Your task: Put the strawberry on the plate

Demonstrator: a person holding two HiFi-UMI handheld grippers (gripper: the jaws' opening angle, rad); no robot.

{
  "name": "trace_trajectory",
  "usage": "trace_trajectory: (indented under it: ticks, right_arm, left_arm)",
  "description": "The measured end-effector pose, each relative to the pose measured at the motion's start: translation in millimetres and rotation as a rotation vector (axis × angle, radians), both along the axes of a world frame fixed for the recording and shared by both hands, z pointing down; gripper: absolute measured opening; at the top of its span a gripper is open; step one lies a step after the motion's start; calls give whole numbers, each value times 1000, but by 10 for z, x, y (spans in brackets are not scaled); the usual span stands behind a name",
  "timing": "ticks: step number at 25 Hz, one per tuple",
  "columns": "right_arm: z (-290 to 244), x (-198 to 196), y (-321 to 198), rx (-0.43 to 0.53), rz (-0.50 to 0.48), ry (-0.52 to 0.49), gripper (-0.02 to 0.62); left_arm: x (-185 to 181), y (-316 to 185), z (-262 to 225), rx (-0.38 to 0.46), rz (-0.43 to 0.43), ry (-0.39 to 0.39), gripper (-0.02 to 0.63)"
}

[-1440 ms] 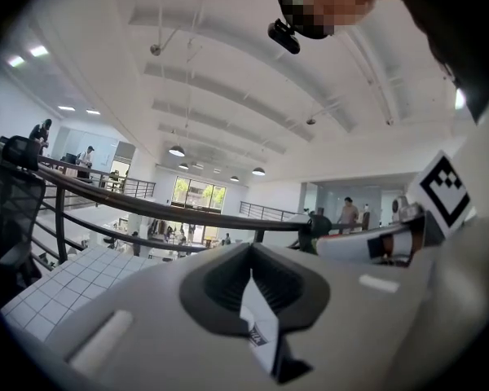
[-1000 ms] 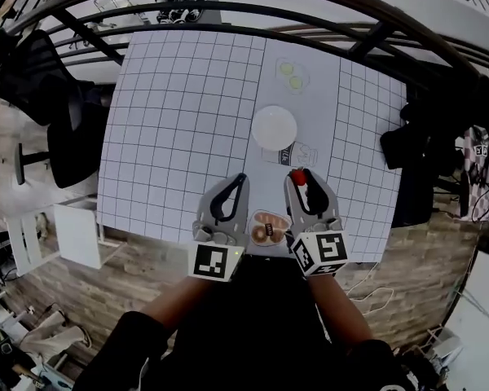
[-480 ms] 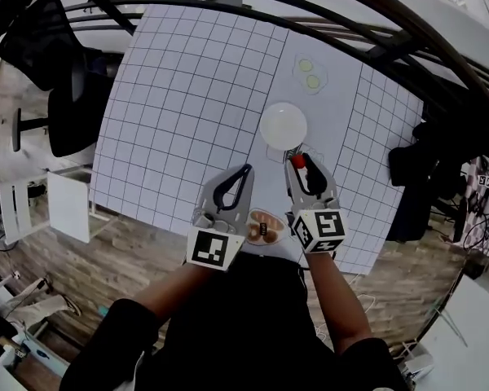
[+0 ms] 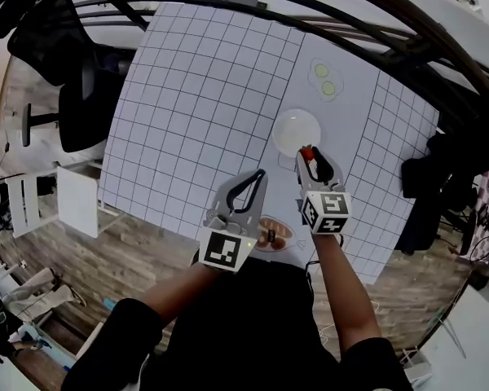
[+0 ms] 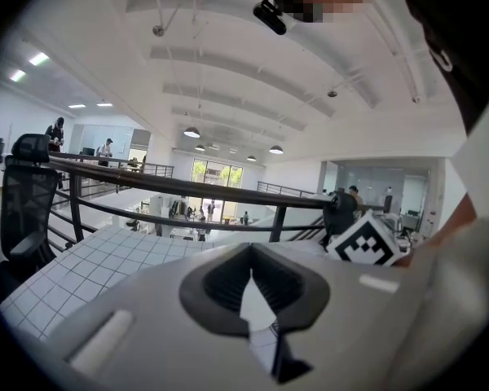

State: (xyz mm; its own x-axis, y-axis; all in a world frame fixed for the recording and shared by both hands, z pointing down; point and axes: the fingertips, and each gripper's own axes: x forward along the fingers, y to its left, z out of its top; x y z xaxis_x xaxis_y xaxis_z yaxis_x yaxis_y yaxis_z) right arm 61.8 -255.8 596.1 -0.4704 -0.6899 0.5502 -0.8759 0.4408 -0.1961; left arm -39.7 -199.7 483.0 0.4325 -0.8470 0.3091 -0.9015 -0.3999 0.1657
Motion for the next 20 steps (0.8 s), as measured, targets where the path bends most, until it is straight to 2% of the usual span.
trace_trajectory:
  ticks: [12, 20]
  right_arm:
    - [836, -49, -207, -137, -47, 48, 146]
    - [1268, -95, -338, -205, -67, 126, 146]
  left_arm:
    - [-30, -33, 121, -45, -10, 8, 9]
    - [-80, 29, 216, -75, -22, 10, 9]
